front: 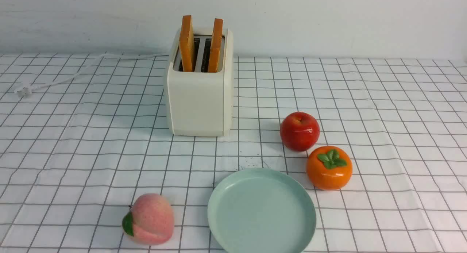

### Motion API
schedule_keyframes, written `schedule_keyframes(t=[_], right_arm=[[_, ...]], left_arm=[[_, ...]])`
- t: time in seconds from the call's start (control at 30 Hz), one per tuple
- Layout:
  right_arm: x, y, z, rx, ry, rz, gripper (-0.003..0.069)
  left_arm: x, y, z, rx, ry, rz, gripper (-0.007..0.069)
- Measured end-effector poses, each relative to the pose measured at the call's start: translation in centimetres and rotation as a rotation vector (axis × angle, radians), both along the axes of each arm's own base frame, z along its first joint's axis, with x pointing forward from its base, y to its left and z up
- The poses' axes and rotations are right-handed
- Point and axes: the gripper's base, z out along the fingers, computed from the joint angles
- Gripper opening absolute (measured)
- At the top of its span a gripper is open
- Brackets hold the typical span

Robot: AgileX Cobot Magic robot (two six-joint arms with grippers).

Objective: Take toasted bread from bread machine on white checkered table place on plate.
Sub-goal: 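Reach for a toast slice standing in the toaster with the left gripper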

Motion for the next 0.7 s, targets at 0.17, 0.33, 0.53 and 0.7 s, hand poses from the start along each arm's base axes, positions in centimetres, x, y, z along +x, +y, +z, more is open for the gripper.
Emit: schedule_keyframes(t=[0.17,0.33,0.53,0.7], right_arm=[[0.00,0.00,0.00,0.000,0.000,0.000,0.0241],[0.00,0.00,0.00,0.000,0.000,0.000,0.0241],[0.00,0.00,0.00,0.000,0.000,0.000,0.0241],[0.00,0.00,0.00,0.000,0.000,0.000,0.0241]], left_arm=[[0.00,0.00,0.00,0.000,0.000,0.000,0.0208],[0.00,0.00,0.00,0.000,0.000,0.000,0.0212],[0.00,0.00,0.00,0.000,0.000,0.000,0.0218],[0.00,0.00,0.00,0.000,0.000,0.000,0.0218]])
